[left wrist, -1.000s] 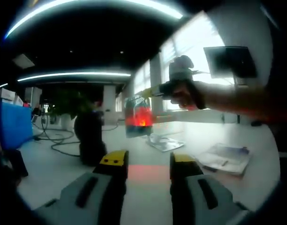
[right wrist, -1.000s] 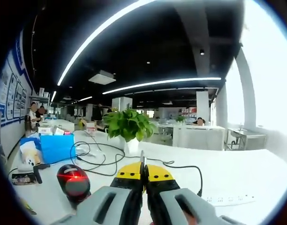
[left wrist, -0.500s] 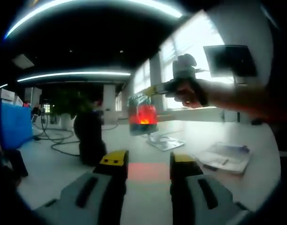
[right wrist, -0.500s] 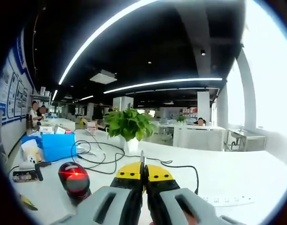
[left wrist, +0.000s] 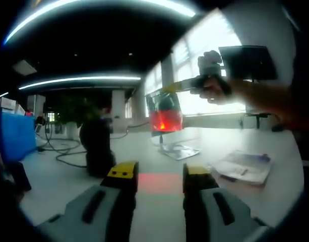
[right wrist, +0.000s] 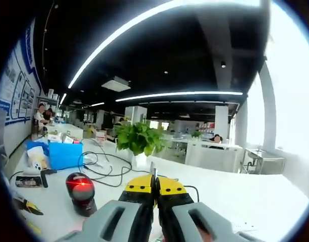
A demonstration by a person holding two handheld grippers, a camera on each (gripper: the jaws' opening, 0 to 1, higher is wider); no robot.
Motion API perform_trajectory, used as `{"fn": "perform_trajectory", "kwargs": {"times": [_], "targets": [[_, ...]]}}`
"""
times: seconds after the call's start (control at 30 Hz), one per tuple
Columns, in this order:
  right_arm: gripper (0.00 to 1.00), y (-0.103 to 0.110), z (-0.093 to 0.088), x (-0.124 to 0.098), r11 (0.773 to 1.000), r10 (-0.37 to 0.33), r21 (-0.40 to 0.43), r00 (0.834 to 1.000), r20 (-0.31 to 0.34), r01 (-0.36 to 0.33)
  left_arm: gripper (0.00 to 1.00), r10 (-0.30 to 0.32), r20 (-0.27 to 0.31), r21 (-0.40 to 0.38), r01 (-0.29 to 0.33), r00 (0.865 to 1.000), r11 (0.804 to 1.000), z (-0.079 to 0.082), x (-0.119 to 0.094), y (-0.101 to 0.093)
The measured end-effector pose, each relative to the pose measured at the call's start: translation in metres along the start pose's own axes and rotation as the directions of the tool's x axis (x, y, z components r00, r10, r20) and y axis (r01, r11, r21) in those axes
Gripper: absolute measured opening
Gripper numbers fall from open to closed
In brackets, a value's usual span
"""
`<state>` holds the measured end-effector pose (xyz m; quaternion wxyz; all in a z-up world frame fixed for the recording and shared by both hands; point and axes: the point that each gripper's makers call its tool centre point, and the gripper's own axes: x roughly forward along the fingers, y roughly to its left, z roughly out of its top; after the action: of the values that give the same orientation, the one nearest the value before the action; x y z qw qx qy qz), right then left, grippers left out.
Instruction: Clip sheet goods on table flip sheet goods clip sheet goods scan sheet goods put sheet goods back to table
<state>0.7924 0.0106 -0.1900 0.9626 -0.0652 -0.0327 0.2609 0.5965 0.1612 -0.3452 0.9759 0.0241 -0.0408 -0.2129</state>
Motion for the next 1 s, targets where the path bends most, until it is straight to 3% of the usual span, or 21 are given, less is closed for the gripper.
{"fn": "perform_trajectory", "kwargs": {"times": [0.6, 0.73, 1.0], "targets": [[0.0, -0.02, 0.008, -0.038, 0.993, 0.057, -0.11, 0.997, 0.043, -0.052, 0.27, 0.017, -0.03, 0.044, -0.016, 0.999, 0.999, -0.003, 0.002, -0.001], [0.0, -0.016, 0.013, -0.049, 0.984, 0.109, -0.153, 0.99, 0.089, -0.095, 0.27, 0.022, -0.034, 0.05, -0.021, 0.999, 0.999, -0.004, 0.002, -0.001], [0.0, -0.011, 0.006, -0.066, 0.969, 0.163, -0.207, 0.981, 0.109, -0.138, 0.27, 0.025, -0.044, 0.063, -0.022, 0.999, 0.998, -0.005, 0.003, -0.002]]}}
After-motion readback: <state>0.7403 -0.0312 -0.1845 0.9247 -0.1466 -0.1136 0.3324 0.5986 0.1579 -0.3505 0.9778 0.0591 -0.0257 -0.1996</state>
